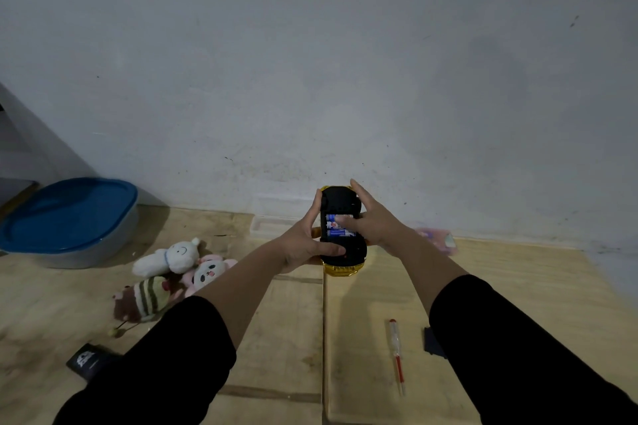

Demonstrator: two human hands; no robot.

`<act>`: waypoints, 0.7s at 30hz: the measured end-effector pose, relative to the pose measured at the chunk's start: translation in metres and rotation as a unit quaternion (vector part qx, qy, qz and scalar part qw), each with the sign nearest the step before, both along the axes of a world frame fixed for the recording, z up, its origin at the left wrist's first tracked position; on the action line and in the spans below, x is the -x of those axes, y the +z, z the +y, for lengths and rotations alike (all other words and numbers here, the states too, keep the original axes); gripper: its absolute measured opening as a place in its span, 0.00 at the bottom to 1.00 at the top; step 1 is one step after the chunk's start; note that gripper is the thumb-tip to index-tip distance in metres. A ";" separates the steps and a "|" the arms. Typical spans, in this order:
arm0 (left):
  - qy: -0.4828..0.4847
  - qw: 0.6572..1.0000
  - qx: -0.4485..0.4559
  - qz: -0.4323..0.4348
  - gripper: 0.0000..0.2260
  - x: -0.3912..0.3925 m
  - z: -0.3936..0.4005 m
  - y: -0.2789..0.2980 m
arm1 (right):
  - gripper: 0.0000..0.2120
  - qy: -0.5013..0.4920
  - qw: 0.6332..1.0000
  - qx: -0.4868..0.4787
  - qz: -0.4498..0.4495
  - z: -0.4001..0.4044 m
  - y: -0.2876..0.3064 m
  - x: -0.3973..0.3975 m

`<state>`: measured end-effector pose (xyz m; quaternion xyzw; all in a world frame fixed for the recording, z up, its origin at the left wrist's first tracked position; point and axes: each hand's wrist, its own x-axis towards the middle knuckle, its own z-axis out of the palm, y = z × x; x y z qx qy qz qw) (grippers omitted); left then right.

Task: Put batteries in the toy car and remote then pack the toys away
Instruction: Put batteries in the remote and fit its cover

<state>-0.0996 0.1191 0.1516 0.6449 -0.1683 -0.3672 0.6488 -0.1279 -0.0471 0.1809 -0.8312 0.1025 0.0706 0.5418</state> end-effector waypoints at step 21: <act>-0.037 0.999 -0.028 -0.025 0.53 0.006 0.007 0.001 | 0.44 0.002 0.999 -0.016 -0.040 -0.002 -0.017 0.020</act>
